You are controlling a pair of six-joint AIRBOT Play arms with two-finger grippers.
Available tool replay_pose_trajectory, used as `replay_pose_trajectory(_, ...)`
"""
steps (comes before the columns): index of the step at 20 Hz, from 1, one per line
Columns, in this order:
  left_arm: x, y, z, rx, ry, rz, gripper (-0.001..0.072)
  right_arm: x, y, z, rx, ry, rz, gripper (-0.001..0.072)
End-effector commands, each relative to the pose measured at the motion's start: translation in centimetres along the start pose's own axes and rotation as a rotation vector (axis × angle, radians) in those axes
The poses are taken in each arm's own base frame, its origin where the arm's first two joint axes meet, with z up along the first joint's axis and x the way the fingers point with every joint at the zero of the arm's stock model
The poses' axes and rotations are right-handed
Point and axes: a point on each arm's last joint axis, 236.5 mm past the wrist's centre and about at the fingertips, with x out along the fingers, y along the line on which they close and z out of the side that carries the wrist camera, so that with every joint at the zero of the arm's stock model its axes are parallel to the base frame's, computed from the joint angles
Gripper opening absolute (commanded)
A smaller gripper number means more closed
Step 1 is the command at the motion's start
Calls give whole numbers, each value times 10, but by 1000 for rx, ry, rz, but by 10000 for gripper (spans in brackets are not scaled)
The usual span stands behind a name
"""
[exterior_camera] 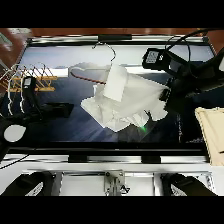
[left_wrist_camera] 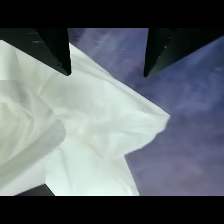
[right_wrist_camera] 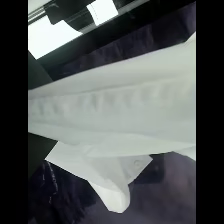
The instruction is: Fold the shirts.
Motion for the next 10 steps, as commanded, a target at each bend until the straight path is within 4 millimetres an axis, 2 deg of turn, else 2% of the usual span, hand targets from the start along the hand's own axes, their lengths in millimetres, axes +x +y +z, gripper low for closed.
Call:
replay_pose_trajectory(1,41,-5,-11,-363,-2,-79,543,-17,6,2,38,-37,-27,86)
replay_pose_trajectory(3,60,-4,-8,-450,-32,-88,542,-23,9,3,40,-54,-35,86)
replay_pose_trajectory(4,69,-10,-10,-456,-27,-101,541,-25,9,3,39,-58,-37,86)
replay_pose_trajectory(6,83,-27,-17,-423,10,-134,541,-25,9,3,39,-59,-39,86)
replay_pose_trajectory(10,106,-61,-15,-282,31,-186,541,-25,9,3,52,-58,-38,86)
